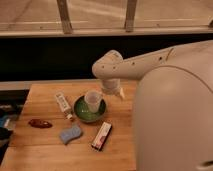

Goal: Place the eraser in the ceramic cup

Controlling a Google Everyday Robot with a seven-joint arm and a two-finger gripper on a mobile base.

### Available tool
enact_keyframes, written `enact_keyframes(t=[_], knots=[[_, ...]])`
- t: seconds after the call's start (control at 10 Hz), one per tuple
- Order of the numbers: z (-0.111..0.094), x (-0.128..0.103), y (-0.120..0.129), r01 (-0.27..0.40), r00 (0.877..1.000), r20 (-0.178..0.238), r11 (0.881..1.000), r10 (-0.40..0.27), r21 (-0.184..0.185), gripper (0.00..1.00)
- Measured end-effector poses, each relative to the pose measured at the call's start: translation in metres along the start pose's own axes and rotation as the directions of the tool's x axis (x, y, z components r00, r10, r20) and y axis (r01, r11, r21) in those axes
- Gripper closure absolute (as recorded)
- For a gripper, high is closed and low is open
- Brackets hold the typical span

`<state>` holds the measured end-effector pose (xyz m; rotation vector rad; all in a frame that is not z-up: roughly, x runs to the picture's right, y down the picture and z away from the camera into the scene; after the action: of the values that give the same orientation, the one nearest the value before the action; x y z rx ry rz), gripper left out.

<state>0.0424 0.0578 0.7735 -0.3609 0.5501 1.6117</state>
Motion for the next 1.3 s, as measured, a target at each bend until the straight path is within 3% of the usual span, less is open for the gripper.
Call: enact_keyframes(t=[0.2,0.5,0.9,1.3], knots=[[0.031,0.013,-0.022,-0.042,0.998,-0.047,0.999,0.041,-0.025,0.32],[0.048,0.031,-0.046,-0.094,0.992,-0.086,0.994,0.089,-0.052,0.32],[0.070,0.055,-0.029,-0.096,0.987,-0.137,0.992,0.083,-0.087,0.32],[0.093,0.072,-0.010,-0.090,0.977,-0.202,0.991,0.069,-0.098,0.32]])
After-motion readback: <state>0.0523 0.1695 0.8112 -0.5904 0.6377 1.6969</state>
